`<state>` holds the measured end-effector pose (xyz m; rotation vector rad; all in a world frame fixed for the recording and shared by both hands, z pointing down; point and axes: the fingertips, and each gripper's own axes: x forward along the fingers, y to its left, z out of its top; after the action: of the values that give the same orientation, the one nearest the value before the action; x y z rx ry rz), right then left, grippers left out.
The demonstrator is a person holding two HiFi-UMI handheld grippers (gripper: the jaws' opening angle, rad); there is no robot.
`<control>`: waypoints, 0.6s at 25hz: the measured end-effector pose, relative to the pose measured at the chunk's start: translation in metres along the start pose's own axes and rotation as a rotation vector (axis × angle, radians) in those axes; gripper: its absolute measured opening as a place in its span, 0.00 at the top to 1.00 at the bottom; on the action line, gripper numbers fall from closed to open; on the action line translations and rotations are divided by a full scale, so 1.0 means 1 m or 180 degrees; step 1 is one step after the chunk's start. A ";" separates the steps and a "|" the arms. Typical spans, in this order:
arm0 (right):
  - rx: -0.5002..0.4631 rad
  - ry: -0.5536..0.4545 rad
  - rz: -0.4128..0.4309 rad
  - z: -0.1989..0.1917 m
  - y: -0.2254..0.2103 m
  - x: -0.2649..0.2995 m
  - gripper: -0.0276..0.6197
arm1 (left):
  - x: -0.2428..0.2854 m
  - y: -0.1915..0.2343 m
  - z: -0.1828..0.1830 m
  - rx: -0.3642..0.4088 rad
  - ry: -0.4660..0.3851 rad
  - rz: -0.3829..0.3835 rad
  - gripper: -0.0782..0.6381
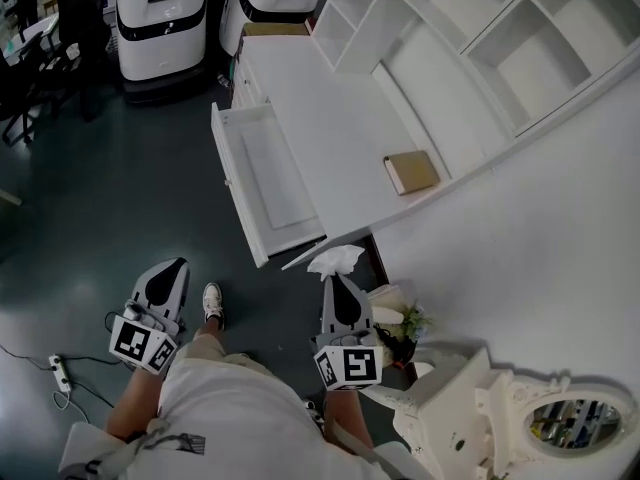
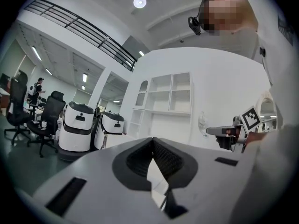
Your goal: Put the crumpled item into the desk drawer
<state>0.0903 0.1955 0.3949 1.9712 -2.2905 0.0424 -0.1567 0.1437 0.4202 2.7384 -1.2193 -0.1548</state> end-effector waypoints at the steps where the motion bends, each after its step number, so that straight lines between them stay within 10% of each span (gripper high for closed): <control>1: -0.0019 0.0016 -0.0003 0.003 -0.003 0.012 0.93 | 0.014 0.007 0.000 -0.0027 -0.0015 -0.0023 0.87; 15: -0.0016 0.0214 -0.0261 0.025 -0.012 0.169 0.93 | 0.180 0.121 0.002 -0.0291 0.0166 -0.0561 0.87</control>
<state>0.0763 0.0250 0.3874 2.0267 -2.1648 0.0937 -0.1257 -0.0709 0.4321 2.7487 -0.9332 -0.1528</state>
